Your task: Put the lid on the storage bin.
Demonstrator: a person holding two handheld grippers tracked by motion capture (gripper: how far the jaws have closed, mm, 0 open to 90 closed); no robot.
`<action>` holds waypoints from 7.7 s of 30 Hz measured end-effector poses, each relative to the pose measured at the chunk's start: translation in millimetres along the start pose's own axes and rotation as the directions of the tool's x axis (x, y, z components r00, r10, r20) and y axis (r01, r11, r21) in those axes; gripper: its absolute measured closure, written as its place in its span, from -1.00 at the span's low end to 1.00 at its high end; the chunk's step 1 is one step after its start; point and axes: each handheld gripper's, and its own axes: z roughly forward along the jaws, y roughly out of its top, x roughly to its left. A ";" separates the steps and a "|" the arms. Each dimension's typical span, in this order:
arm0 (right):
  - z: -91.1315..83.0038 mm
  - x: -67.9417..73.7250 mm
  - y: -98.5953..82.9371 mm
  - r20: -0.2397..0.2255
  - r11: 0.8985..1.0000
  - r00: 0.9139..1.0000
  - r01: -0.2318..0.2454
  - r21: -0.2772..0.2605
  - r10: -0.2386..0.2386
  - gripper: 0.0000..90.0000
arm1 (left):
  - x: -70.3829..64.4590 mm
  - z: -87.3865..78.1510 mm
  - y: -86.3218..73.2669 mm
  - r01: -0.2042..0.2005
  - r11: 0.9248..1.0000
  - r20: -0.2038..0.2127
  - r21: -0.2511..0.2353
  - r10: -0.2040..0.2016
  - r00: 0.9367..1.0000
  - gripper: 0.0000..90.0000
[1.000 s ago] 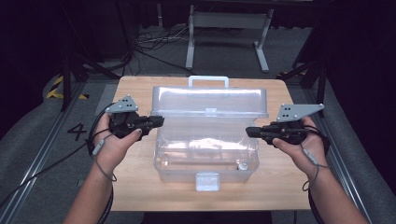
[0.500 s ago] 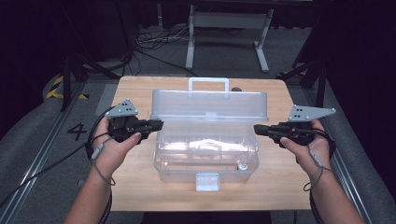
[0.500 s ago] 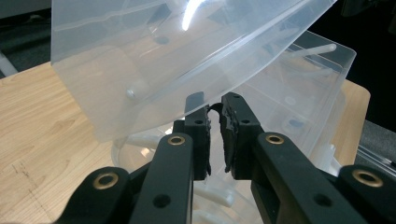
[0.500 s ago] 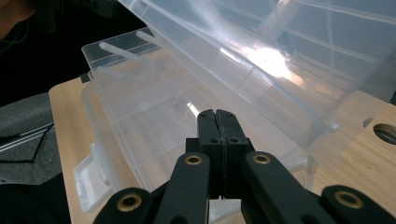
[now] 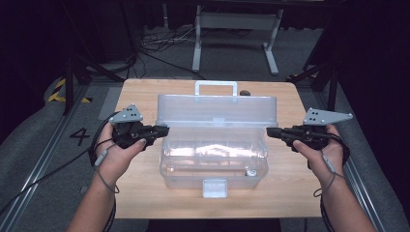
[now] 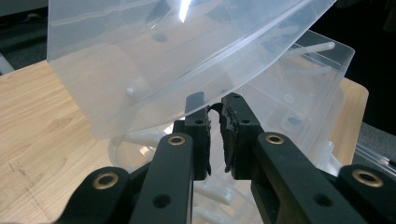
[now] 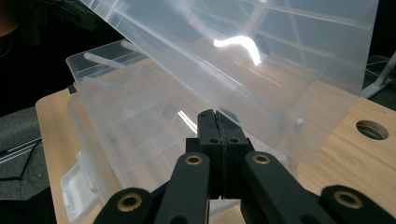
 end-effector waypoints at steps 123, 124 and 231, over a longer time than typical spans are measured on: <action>-11.2 20.1 -68.3 -0.013 0.988 0.999 -0.033 0.150 0.036 1.00 | -14.7 -7.6 -55.9 -0.011 0.970 0.030 0.242 0.003 1.000 0.89; -11.3 20.2 -68.5 -0.011 0.987 0.999 -0.033 0.155 0.035 1.00 | -14.7 -7.5 -56.1 -0.010 0.968 0.031 0.250 0.002 1.000 0.89; -3.9 23.3 -79.2 -0.058 0.928 0.998 0.022 0.372 -0.001 1.00 | -17.5 -4.4 -61.6 -0.054 0.894 0.071 0.445 0.024 0.997 0.74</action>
